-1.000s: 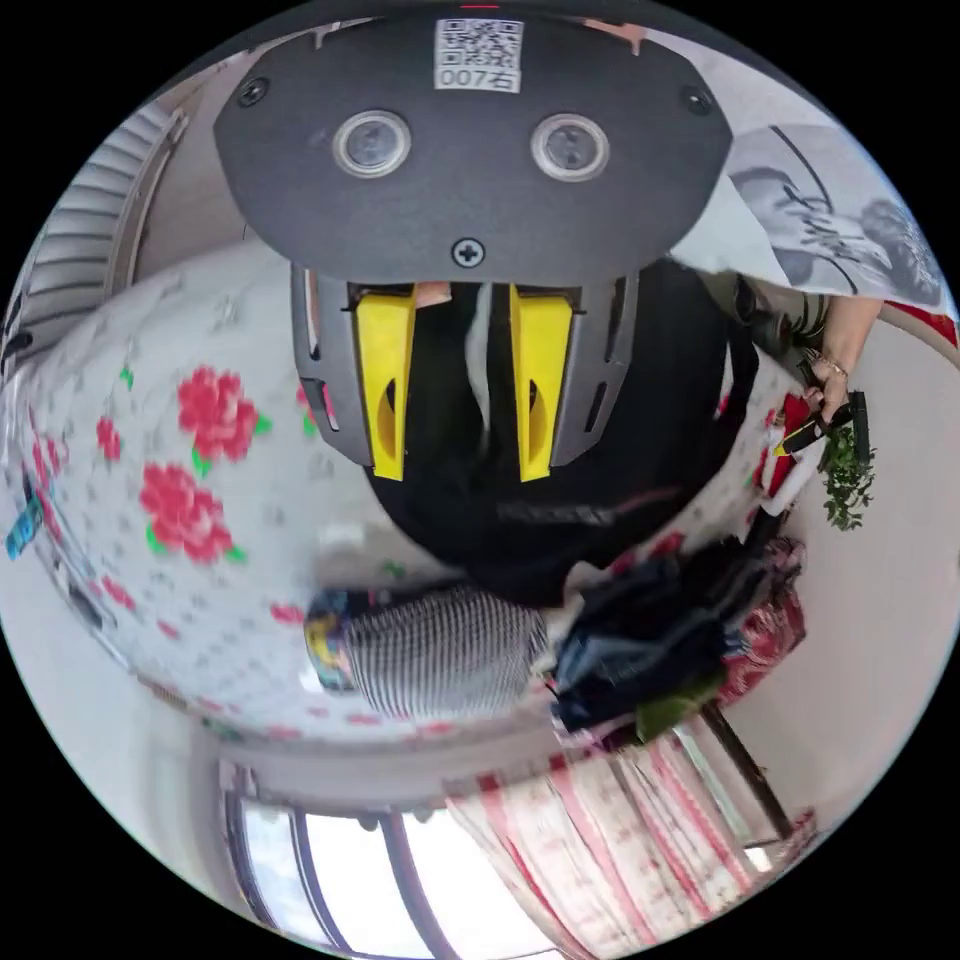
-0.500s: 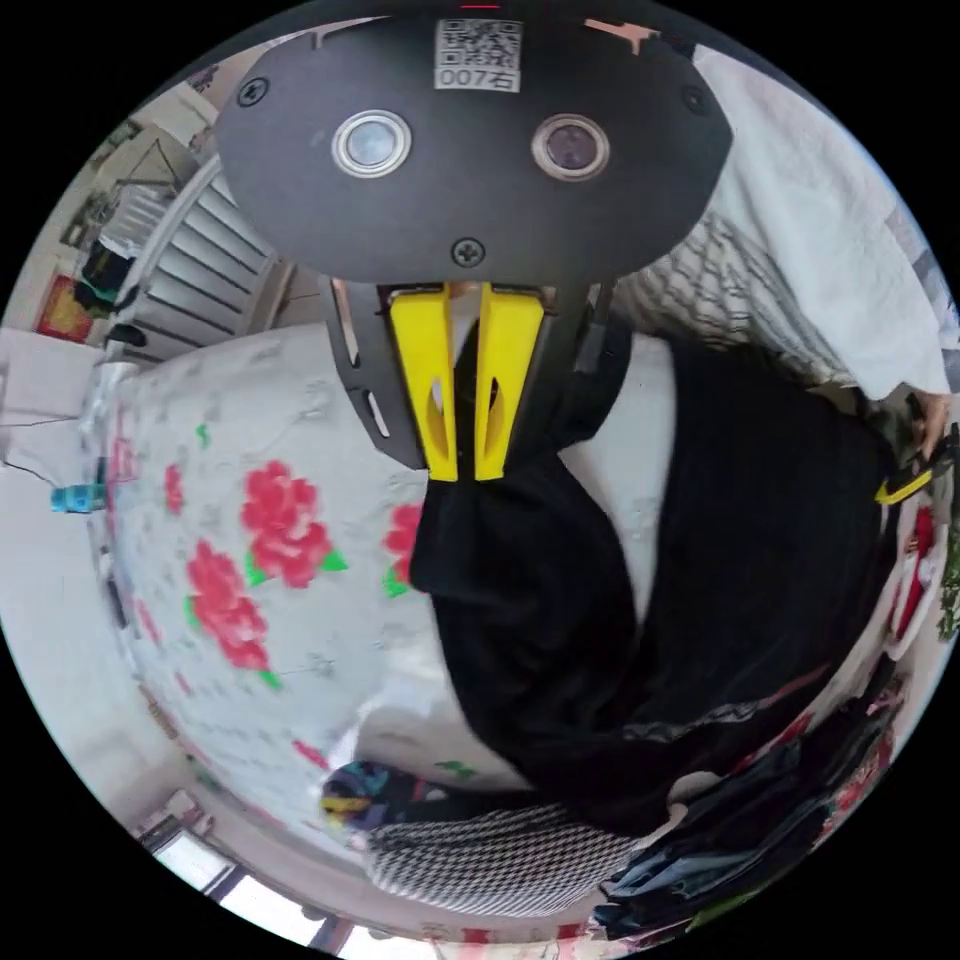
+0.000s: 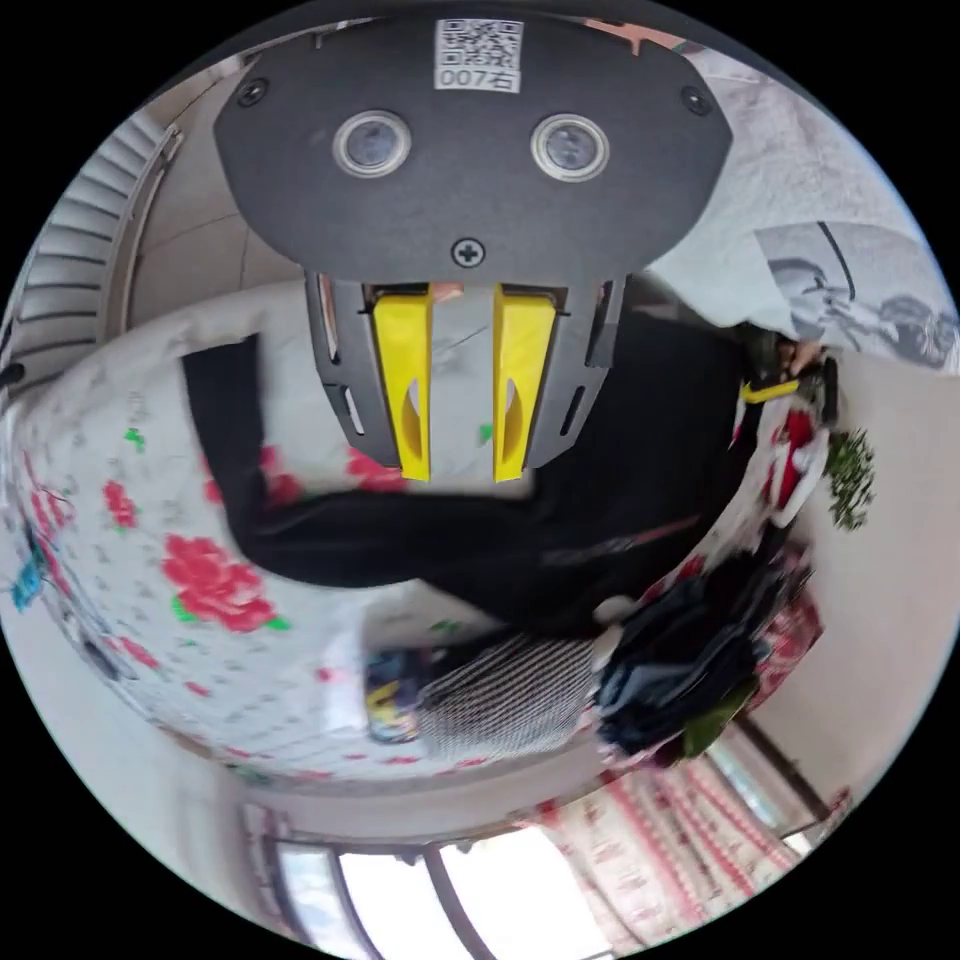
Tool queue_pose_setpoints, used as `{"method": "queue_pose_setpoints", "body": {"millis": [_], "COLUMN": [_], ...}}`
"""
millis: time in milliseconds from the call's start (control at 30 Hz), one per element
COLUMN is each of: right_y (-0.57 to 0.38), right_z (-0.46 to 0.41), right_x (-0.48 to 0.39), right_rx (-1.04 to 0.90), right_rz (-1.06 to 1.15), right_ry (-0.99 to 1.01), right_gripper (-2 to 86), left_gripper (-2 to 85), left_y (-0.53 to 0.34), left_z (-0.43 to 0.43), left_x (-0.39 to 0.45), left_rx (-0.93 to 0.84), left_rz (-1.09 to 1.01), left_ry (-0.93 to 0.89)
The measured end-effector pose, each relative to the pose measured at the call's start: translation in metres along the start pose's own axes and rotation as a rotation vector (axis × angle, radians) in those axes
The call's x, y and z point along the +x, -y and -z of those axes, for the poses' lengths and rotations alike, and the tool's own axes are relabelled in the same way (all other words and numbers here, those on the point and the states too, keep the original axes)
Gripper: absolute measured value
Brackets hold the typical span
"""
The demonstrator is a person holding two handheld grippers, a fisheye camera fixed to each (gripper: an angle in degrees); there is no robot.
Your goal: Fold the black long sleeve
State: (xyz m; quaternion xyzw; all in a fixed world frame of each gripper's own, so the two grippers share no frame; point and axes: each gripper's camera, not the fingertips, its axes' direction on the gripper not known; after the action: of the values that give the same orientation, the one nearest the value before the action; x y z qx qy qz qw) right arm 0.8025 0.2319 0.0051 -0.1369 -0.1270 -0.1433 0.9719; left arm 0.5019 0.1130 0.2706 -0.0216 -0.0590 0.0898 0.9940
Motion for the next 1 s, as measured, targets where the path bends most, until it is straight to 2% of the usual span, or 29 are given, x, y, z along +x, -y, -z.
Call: {"method": "queue_pose_setpoints", "body": {"millis": [67, 100, 200, 233, 267, 367, 467, 533, 667, 733, 833, 1000], "right_y": [-0.032, -0.04, -0.072, -0.085, -0.097, -0.109, -0.102, -0.1, -0.096, -0.091, -0.083, -0.075], "right_z": [-0.044, -0.054, -0.1, -0.11, -0.102, -0.105, -0.106, -0.105, -0.098, -0.093, -0.086, -0.08], "right_x": [-0.049, -0.06, -0.101, -0.11, -0.118, -0.131, -0.136, -0.138, -0.13, -0.121, -0.105, -0.099], "right_rx": [-0.121, -0.146, -0.307, -0.325, -0.222, -0.225, -0.262, -0.265, -0.269, -0.276, -0.292, -0.328], "right_rz": [0.093, 0.11, 0.189, 0.205, 0.223, 0.288, 0.267, 0.259, 0.251, 0.226, 0.179, 0.202], "right_ry": [0.093, 0.091, 0.046, -0.03, -0.144, -0.259, -0.315, -0.335, -0.319, -0.283, -0.223, -0.224], "right_gripper": [6.8, 6.9, 6.3, 5.4, 4.2, 2.6, 1.6, 1.1, 0.6, 0.5, 0.4, 0.4], "left_gripper": [6.8, 6.4, 5.2, 4.6, 4.2, 1.7, 3.1, 7.0, 8.9, 10.2, 12.8, 12.8], "left_y": [0.004, 0.008, 0.01, 0.01, 0.01, 0.008, -0.017, -0.046, -0.09, -0.117, -0.134, -0.116], "left_z": [-0.001, -0.009, -0.004, -0.002, 0.0, 0.013, 0.049, 0.075, 0.079, 0.065, 0.034, 0.009], "left_x": [-0.002, -0.003, 0.0, -0.001, -0.002, -0.02, -0.047, -0.072, -0.115, -0.139, -0.159, -0.163], "left_rx": [-0.036, -0.087, -0.053, -0.039, -0.033, -0.006, 0.135, 0.217, 0.195, 0.188, 0.212, 0.224], "left_rz": [-0.03, -0.045, -0.109, -0.127, -0.131, -0.078, 0.043, 0.163, 0.408, 0.58, 0.717, 0.728], "left_ry": [-0.017, -0.007, 0.032, 0.031, 0.025, -0.042, -0.041, -0.002, -0.009, -0.122, -0.334, -0.417]}}
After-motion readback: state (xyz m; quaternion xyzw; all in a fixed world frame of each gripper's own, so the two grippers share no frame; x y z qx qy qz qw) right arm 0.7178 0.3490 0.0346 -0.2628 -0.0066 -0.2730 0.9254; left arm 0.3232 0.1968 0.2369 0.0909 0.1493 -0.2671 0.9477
